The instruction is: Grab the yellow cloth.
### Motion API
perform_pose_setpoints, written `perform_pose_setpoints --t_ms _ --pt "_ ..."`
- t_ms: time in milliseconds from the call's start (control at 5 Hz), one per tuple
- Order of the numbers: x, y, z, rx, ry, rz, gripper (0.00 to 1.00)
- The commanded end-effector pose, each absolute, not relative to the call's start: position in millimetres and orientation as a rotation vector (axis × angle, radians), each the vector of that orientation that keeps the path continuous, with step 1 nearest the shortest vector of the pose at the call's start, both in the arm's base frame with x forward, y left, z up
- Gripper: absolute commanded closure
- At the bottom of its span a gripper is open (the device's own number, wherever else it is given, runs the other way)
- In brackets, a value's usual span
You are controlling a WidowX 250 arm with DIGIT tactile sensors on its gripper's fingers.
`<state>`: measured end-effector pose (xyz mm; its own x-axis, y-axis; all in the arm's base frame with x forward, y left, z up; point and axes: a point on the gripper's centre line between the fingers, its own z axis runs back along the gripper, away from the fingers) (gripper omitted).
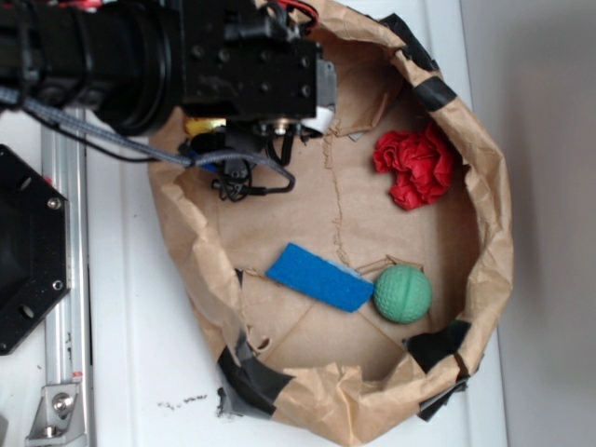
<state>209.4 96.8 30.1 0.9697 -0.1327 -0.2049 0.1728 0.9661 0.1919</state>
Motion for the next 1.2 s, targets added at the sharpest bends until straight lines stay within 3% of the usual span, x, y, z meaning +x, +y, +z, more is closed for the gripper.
perform_pose_setpoints --t_ms 0,400,600,800,1000 --pt "200.9 108.0 43.4 0.169 0.129 -0.128 1.00" --pt "198.2 111.8 58.3 0.166 0.030 -0.073 1.00" --pt "196.3 97.5 79.3 0.152 -0.037 0.068 1.00" --pt "202.2 63.6 117.7 0.074 -0.157 0.219 1.00" --pt "215.3 40.3 151.3 -0.016 -0.224 0.327 1.00"
